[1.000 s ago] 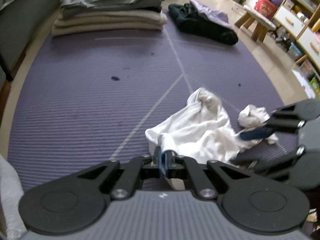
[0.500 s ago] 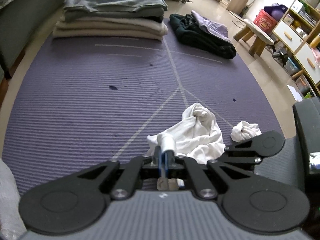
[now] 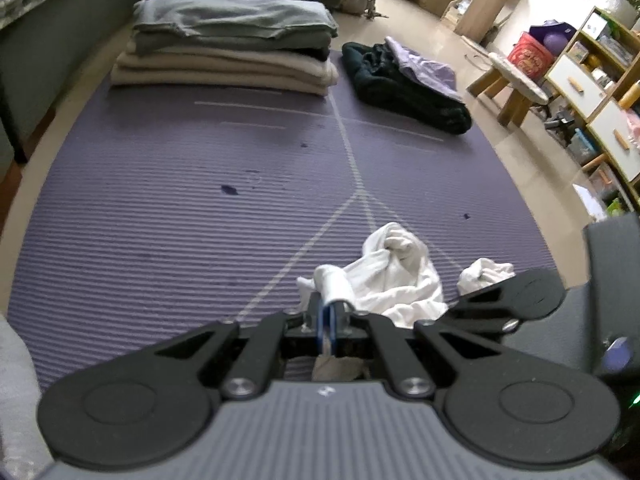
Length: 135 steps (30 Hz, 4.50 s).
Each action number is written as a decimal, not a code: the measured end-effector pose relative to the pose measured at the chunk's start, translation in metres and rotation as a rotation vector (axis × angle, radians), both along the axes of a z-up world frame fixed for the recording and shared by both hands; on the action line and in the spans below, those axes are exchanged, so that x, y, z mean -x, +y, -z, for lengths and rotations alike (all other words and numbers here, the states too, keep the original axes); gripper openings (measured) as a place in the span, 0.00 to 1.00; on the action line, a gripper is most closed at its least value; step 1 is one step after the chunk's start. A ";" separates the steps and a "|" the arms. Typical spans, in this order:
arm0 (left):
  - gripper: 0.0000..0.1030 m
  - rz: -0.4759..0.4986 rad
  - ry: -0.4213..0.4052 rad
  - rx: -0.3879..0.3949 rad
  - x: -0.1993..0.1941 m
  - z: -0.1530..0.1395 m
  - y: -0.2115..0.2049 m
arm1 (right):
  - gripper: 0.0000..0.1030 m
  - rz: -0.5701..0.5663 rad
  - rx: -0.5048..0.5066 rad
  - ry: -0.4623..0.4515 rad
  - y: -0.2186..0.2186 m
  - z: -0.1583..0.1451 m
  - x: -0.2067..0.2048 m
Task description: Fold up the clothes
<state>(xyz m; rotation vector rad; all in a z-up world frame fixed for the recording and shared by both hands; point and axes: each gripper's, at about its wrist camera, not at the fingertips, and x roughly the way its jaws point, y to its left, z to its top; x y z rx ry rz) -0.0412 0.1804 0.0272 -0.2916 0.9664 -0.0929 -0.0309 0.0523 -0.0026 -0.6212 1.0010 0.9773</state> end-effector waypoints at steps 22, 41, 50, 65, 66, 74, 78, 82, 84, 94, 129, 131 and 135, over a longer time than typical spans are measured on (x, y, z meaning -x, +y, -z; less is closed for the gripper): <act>0.02 -0.066 -0.002 -0.022 -0.001 0.002 0.009 | 0.26 0.080 0.178 -0.047 -0.026 0.021 -0.007; 0.02 -0.055 -0.014 -0.059 -0.002 -0.003 -0.006 | 0.02 0.259 0.084 -0.099 -0.076 0.000 -0.005; 0.02 -0.052 0.032 -0.105 0.003 0.005 -0.009 | 0.02 0.369 0.023 -0.103 -0.107 -0.038 -0.002; 0.04 -0.163 -0.198 -0.152 -0.026 -0.062 0.002 | 0.02 0.423 -0.126 0.071 -0.108 -0.089 -0.012; 0.04 -0.177 -0.209 -0.150 -0.028 -0.066 0.005 | 0.02 0.423 -0.133 0.040 -0.105 -0.095 -0.015; 0.04 -0.193 -0.048 -0.076 -0.035 -0.041 0.015 | 0.02 0.503 -0.113 -0.274 -0.091 -0.128 -0.074; 0.03 -0.147 0.048 -0.034 -0.036 -0.020 0.007 | 0.02 0.455 -0.063 -0.390 -0.051 -0.124 -0.105; 0.03 -0.171 0.090 -0.005 -0.037 -0.006 0.019 | 0.02 0.383 -0.056 -0.442 -0.005 -0.111 -0.130; 0.03 -0.199 0.106 0.005 -0.038 0.000 0.029 | 0.02 0.337 -0.057 -0.442 0.024 -0.102 -0.145; 0.03 -0.367 0.179 -0.022 -0.022 0.021 0.094 | 0.02 0.170 -0.089 -0.372 0.143 -0.042 -0.176; 0.71 -0.186 0.103 -0.227 -0.110 0.057 0.049 | 0.49 0.189 0.205 -0.085 -0.074 0.009 -0.115; 0.69 -0.170 0.105 -0.246 -0.121 0.063 0.044 | 0.49 0.167 0.211 -0.058 -0.090 0.018 -0.103; 0.55 -0.158 0.127 -0.282 -0.141 0.080 0.036 | 0.44 0.139 0.227 -0.010 -0.111 0.040 -0.086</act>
